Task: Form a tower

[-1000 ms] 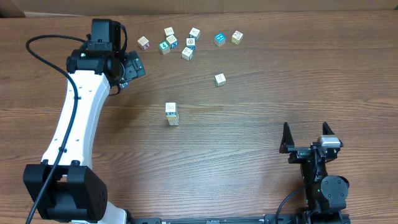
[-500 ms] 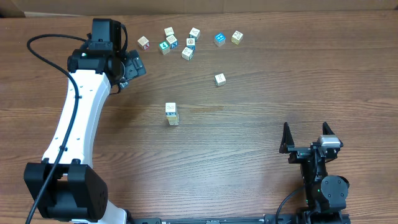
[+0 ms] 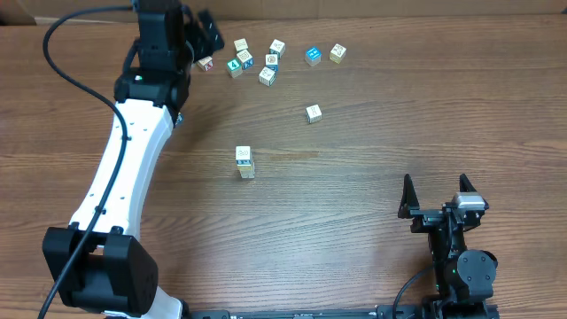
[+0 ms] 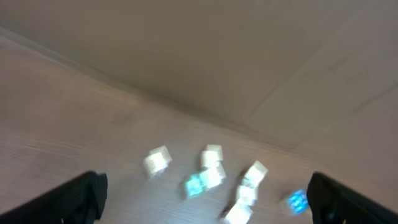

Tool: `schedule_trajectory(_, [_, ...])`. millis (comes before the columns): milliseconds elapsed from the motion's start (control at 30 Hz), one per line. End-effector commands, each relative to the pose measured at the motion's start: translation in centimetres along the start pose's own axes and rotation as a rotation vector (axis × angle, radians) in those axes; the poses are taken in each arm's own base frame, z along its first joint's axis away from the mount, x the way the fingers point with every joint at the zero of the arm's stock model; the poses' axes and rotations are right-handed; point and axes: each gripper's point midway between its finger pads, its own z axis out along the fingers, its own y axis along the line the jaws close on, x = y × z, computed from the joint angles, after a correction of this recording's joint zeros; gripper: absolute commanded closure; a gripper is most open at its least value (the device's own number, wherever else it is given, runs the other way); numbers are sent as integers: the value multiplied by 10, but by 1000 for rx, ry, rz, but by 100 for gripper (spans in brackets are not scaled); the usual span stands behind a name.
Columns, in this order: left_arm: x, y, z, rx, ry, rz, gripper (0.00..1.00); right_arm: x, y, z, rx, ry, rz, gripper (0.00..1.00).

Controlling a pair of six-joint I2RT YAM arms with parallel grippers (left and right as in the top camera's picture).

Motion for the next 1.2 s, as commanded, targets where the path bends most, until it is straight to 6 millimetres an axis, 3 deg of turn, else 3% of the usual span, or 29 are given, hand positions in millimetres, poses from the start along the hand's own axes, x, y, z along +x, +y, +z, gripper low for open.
schedule_trajectory(0, [-23,-29,-2,81,-110,8,0,2,0,0,-2,-5,-2,0])
schedule_trajectory(133, [-57,-68,-17,202,-274,-17,0,2,0,0,-2,-5,-2,0])
schedule_trajectory(433, [-38,-123,-40,313,-258,7,0,2,0,0,-2,-5,-2,0])
schedule_trajectory(600, [-35,-142,-54,358,-259,13,1,2,0,0,-2,-5,-2,0])
schedule_trajectory(933, [-61,-136,-92,380,-323,-8,0,2,0,0,-2,-5,-2,0])
schedule_trajectory(1033, [-50,-125,-99,371,-305,-3,0,2,0,0,-2,-5,-2,0])
schedule_trajectory(1167, [-11,-99,-104,335,-238,18,0,2,0,0,-2,-5,-2,0])
